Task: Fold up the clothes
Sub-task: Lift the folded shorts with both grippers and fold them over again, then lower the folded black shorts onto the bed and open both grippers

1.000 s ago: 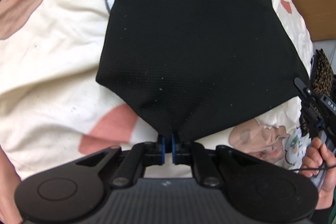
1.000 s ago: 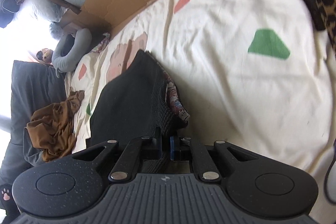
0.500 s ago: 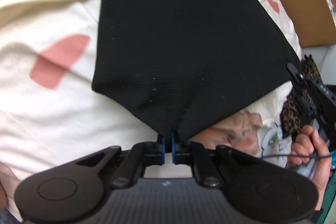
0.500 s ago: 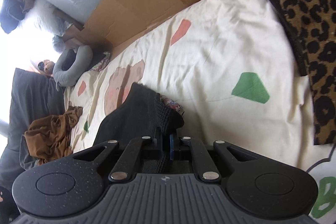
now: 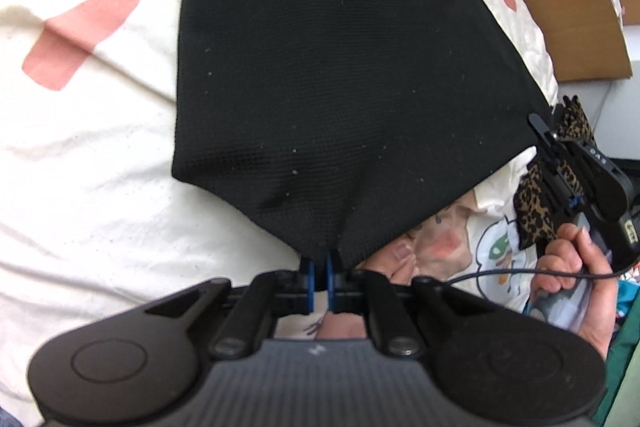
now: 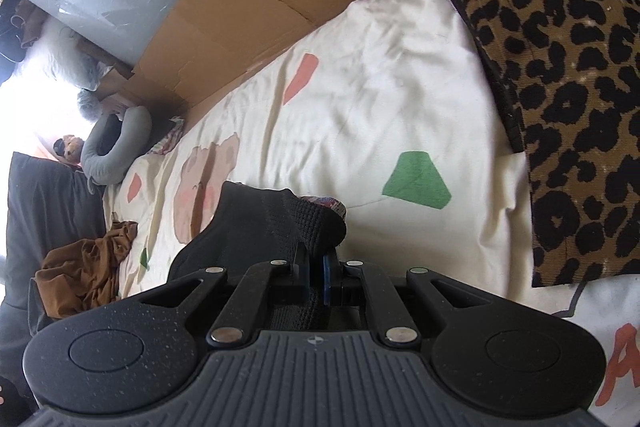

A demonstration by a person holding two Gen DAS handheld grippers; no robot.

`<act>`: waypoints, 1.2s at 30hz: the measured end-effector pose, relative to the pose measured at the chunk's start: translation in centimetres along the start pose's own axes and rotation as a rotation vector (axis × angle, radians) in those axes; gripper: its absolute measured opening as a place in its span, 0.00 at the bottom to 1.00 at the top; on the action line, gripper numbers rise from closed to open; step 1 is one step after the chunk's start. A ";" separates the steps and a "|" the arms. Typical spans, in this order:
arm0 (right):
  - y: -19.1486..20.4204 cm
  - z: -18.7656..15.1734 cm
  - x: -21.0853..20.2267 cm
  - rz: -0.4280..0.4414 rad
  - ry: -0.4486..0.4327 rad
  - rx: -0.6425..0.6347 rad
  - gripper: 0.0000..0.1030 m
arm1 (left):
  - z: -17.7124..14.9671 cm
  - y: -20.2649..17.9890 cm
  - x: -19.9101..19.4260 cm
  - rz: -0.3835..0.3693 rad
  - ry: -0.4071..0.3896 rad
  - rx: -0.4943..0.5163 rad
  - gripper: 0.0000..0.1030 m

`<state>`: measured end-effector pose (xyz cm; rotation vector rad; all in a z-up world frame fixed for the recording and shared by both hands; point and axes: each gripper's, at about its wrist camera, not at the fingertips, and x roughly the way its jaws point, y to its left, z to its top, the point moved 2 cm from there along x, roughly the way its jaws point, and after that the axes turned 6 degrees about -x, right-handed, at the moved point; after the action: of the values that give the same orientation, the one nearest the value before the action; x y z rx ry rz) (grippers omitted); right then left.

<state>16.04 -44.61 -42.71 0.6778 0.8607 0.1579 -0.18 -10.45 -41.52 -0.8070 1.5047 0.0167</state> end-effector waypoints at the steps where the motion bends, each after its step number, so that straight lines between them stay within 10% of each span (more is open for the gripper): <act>1: -0.3 -0.2 0.2 -0.006 0.002 0.007 0.04 | 0.0 0.0 0.4 0.002 0.002 0.005 0.06; 12: -2.7 -1.1 0.4 -0.047 0.028 0.126 0.14 | -1.3 3.8 1.1 0.187 0.106 -0.027 0.06; 15: -2.4 -1.3 -0.9 -0.057 0.024 0.110 0.35 | -1.2 4.1 -0.2 0.208 0.114 -0.009 0.13; 18: -2.1 -1.8 -1.9 -0.045 0.028 0.108 0.36 | -0.1 4.0 -1.6 0.247 0.114 0.004 0.26; 25: -0.9 -3.5 -2.5 -0.009 0.075 0.087 0.49 | 3.8 1.6 -4.5 0.273 0.119 0.128 0.56; 36: -0.2 -4.8 -2.5 0.015 0.112 0.079 0.54 | 10.2 -5.3 -6.7 0.270 0.075 0.468 0.64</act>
<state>10.82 -43.43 -43.36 0.7549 0.9732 0.1768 10.46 -6.43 -34.64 -0.2303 1.5956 -0.1606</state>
